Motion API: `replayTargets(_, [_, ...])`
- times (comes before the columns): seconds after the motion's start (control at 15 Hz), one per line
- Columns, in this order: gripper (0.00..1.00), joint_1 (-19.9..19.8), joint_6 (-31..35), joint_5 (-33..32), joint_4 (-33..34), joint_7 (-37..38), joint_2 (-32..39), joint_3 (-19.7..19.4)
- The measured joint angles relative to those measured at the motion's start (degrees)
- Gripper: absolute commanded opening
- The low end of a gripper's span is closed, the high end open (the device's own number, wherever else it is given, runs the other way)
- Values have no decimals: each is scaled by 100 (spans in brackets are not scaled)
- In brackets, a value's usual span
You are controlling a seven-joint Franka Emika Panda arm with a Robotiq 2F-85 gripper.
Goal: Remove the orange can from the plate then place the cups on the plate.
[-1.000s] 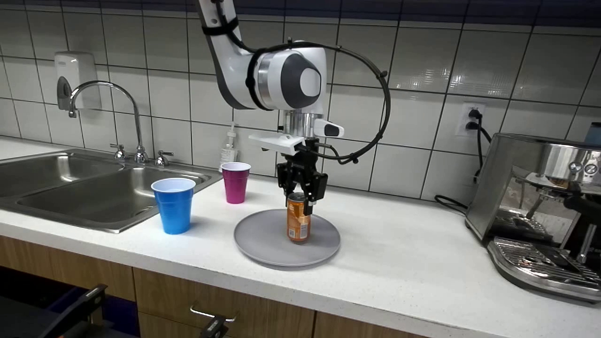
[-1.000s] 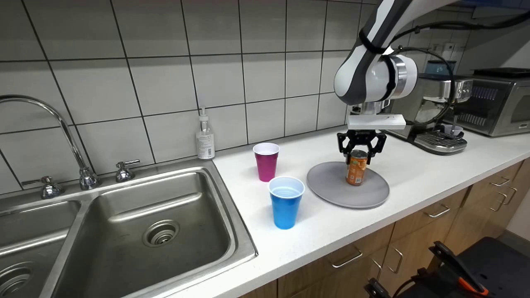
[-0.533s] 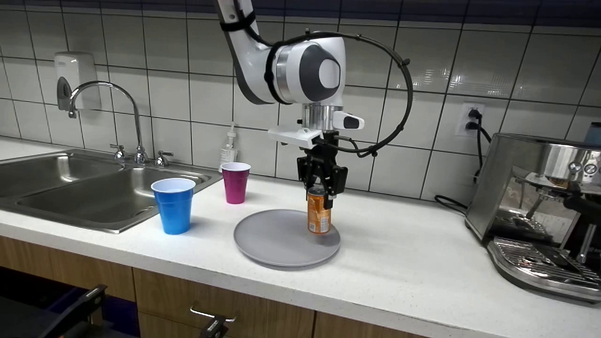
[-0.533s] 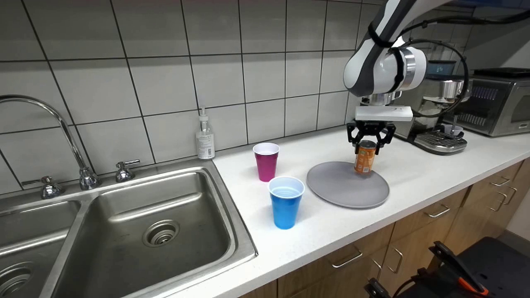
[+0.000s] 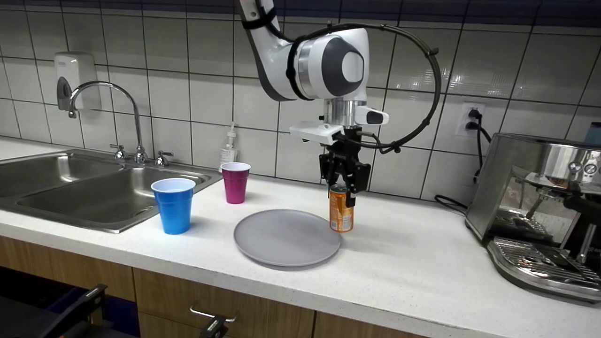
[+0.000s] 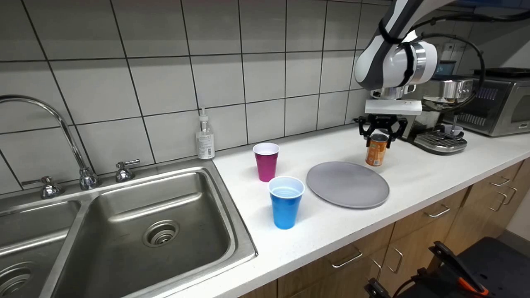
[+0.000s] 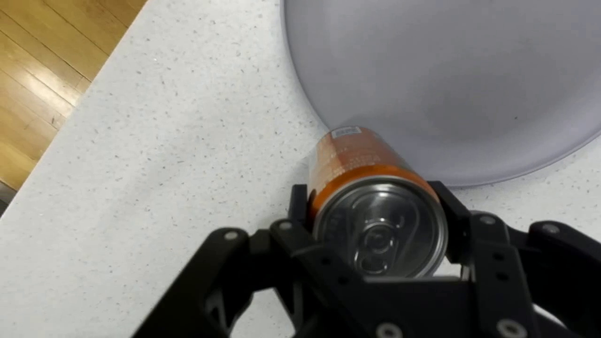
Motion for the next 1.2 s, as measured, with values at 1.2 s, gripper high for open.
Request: replayTargets(1.2, [38, -541, -550, 497, 775, 404, 860, -231])
